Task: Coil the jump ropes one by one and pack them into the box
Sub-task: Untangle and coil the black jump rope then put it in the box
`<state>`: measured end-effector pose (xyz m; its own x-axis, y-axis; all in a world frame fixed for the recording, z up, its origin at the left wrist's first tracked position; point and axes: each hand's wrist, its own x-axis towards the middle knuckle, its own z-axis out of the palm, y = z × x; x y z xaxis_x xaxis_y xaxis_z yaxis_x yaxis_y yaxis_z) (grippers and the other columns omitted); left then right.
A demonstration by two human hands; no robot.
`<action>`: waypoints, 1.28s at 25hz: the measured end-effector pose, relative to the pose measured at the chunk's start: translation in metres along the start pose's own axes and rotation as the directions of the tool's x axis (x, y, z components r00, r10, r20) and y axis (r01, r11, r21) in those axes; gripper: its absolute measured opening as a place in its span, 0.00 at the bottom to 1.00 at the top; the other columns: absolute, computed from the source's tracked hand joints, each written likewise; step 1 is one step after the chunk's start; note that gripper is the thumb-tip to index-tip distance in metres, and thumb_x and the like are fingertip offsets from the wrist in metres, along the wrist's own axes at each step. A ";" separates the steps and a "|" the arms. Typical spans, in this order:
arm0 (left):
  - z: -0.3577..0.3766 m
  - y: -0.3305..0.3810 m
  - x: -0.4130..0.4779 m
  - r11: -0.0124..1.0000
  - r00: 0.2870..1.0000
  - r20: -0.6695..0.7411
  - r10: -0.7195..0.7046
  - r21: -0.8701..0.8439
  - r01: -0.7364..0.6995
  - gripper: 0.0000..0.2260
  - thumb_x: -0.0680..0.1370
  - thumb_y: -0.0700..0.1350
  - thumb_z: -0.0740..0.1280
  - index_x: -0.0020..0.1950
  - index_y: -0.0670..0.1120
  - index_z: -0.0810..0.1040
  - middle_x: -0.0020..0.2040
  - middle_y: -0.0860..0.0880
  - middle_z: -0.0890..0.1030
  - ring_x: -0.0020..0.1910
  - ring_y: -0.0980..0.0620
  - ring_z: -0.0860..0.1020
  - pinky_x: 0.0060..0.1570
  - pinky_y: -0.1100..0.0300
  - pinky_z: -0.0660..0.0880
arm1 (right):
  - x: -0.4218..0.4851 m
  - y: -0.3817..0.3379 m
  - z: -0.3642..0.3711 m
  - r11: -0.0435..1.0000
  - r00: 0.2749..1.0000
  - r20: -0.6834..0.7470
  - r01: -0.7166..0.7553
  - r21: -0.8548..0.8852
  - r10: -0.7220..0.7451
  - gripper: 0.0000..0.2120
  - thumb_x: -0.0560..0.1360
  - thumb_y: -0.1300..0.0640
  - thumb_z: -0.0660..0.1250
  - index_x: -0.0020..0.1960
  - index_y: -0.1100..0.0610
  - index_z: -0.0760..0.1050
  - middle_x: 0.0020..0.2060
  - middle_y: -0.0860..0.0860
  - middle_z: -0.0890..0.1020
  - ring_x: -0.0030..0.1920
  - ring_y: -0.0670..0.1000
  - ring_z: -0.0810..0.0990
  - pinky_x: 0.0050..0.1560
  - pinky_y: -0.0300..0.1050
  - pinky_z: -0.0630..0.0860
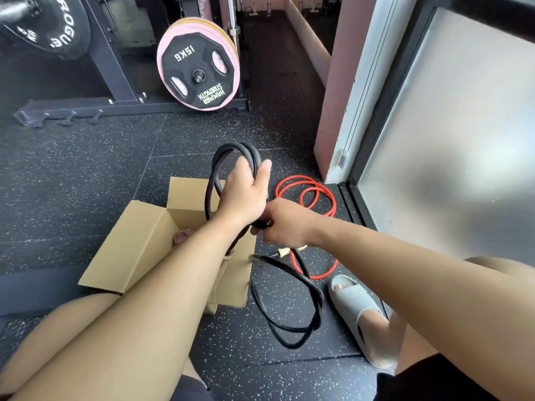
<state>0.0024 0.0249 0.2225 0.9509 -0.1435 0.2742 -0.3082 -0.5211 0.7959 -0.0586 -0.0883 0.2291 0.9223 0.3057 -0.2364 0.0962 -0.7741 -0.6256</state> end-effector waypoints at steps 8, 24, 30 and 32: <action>-0.014 -0.020 0.004 0.942 0.852 0.439 -0.286 0.293 0.166 0.19 0.75 0.59 0.59 0.51 0.44 0.75 0.50 0.43 0.83 0.50 0.44 0.81 0.54 0.50 0.76 | -0.009 0.009 -0.010 0.977 0.963 -0.170 0.215 0.004 -0.212 0.18 0.70 0.63 0.72 0.48 0.50 0.64 0.40 0.48 0.82 0.40 0.54 0.81 0.44 0.56 0.79; -0.050 0.000 0.012 0.714 0.881 0.394 -0.262 -0.535 0.451 0.20 0.71 0.57 0.75 0.43 0.48 0.66 0.26 0.49 0.65 0.21 0.52 0.62 0.28 0.59 0.67 | -0.013 0.044 -0.063 0.987 0.974 -0.166 -0.150 0.054 0.157 0.16 0.68 0.50 0.76 0.49 0.52 0.74 0.37 0.45 0.78 0.36 0.49 0.76 0.39 0.44 0.72; -0.057 -0.007 0.023 0.674 0.896 0.199 -0.396 -0.601 0.431 0.21 0.69 0.53 0.79 0.38 0.49 0.66 0.29 0.49 0.63 0.21 0.54 0.62 0.26 0.59 0.64 | -0.018 0.056 -0.071 0.983 0.995 0.034 -0.089 -0.164 0.096 0.19 0.70 0.58 0.72 0.60 0.52 0.75 0.48 0.50 0.79 0.48 0.52 0.79 0.52 0.48 0.76; -0.059 -0.010 0.024 0.660 0.894 0.175 -0.413 -0.618 0.426 0.20 0.70 0.53 0.79 0.39 0.48 0.68 0.29 0.49 0.62 0.22 0.54 0.62 0.27 0.59 0.62 | -0.020 0.067 -0.075 0.961 0.998 0.016 -0.059 -0.269 0.066 0.19 0.75 0.62 0.67 0.65 0.51 0.73 0.50 0.49 0.79 0.51 0.54 0.79 0.54 0.50 0.76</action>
<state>0.0265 0.0760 0.2532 0.9821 -0.0602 -0.1783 0.1842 0.1150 0.9761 -0.0421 -0.1882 0.2474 0.9204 0.2629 -0.2893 0.1384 -0.9113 -0.3878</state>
